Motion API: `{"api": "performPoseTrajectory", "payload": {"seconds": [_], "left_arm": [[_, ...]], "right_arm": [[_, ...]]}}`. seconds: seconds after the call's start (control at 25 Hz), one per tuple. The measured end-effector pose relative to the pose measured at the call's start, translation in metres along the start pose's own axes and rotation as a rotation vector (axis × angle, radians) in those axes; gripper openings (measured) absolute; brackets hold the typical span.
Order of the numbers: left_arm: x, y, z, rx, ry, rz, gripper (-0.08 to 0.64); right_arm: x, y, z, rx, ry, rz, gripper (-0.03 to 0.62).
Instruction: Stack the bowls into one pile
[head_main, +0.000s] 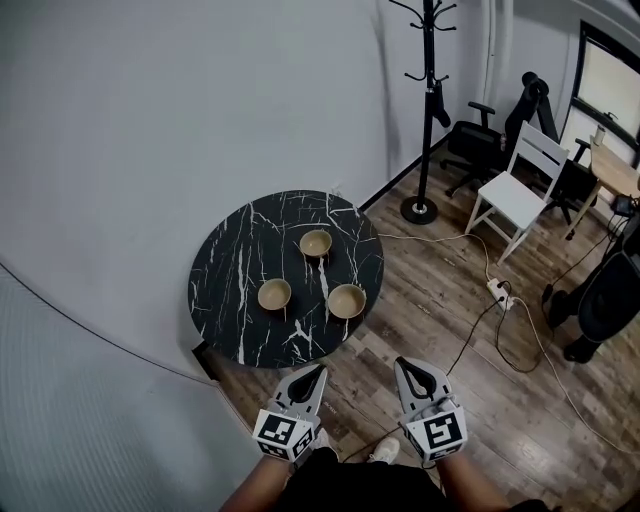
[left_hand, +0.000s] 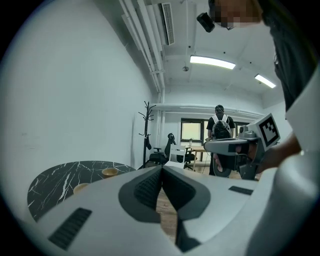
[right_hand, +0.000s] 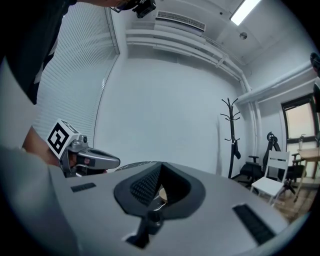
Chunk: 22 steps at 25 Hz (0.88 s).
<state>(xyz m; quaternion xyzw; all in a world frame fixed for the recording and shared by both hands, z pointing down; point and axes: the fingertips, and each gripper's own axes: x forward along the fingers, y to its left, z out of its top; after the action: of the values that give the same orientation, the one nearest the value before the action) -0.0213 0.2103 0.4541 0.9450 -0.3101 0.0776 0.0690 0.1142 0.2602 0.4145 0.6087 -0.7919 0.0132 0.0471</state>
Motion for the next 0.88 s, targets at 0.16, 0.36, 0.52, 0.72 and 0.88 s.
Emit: {"api": "performPoseTrajectory", "payload": {"seconds": [0.16,0.36,0.52,0.72,0.88], "left_arm": [[-0.004,0.004,0.001,-0.05,-0.024,0.058,0.012],[0.002,0.006,-0.003,-0.052,-0.015,0.072,0.012],[0.017,0.015,-0.003,-0.053,-0.009,0.074,0.012],[0.038,0.034,0.001,-0.054,-0.006,0.066,0.012],[0.054,0.056,0.009,-0.051,-0.008,0.046,0.012]], "right_arm": [[-0.001,-0.008,-0.003,-0.018,0.004,0.027,0.009],[0.007,-0.017,-0.007,-0.016,0.008,0.036,0.009],[0.022,-0.028,-0.01,-0.012,0.018,0.03,0.009],[0.049,-0.037,-0.011,-0.007,0.037,0.025,0.009],[0.083,-0.041,-0.005,-0.006,0.037,0.047,0.009]]}}
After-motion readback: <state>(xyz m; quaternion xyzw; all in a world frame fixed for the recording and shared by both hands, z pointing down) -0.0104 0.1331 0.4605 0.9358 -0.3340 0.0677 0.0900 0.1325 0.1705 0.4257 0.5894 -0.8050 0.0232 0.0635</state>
